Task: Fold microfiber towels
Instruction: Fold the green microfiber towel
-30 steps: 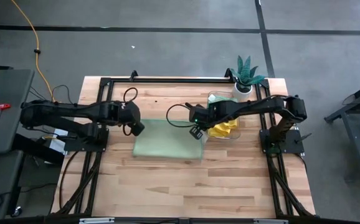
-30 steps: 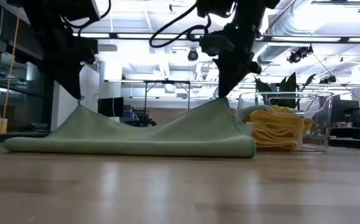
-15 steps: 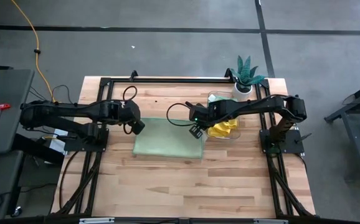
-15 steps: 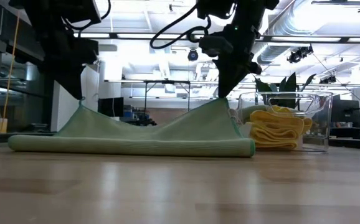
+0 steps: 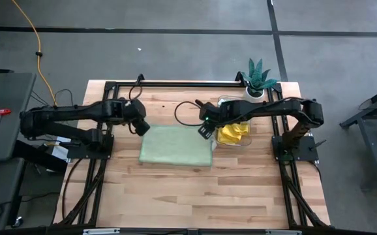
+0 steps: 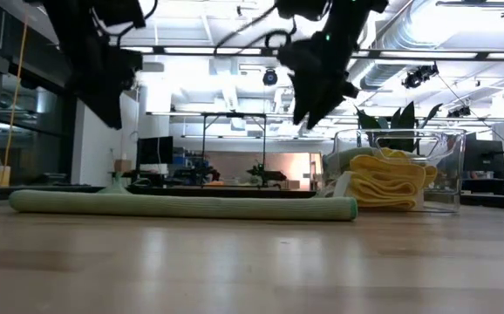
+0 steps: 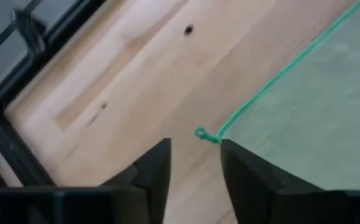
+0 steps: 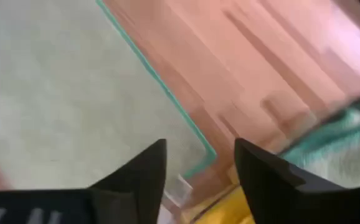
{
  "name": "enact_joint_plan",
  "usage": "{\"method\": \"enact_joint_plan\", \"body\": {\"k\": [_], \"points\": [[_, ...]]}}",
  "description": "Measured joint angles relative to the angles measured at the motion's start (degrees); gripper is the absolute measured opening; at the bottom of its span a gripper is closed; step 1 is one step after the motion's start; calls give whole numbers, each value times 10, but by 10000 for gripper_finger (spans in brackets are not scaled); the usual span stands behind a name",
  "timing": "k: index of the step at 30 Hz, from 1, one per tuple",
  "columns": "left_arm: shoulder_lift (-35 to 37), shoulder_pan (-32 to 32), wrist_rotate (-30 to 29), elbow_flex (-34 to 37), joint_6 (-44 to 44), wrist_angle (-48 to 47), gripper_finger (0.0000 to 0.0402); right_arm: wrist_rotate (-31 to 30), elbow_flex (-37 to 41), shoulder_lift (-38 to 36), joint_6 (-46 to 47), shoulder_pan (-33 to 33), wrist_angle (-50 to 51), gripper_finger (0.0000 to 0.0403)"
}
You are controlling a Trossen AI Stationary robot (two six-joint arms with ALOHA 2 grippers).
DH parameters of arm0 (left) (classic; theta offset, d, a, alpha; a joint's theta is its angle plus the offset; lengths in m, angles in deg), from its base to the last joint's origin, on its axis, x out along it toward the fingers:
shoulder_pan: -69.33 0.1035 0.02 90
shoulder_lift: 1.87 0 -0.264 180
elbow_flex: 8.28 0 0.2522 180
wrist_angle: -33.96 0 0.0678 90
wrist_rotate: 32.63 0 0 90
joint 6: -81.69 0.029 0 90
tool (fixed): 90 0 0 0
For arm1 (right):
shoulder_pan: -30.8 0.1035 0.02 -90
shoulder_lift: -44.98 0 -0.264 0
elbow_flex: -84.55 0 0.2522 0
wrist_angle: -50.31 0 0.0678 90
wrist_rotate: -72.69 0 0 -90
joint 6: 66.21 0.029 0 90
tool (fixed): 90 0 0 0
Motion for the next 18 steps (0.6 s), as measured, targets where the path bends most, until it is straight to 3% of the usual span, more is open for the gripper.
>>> {"method": "enact_joint_plan", "body": {"k": [3,5,10,18], "points": [[15,1,36,-23,35,-5,153,23,0,-24,-12,6,-18,203],[36,-8,93,-24,46,1,166,29,0,-43,-14,21,-19,207],[92,-83,208,26,45,56,176,29,17,-70,-30,96,-38,209],[94,-268,201,124,7,103,175,21,79,-50,0,207,-121,209]]}}
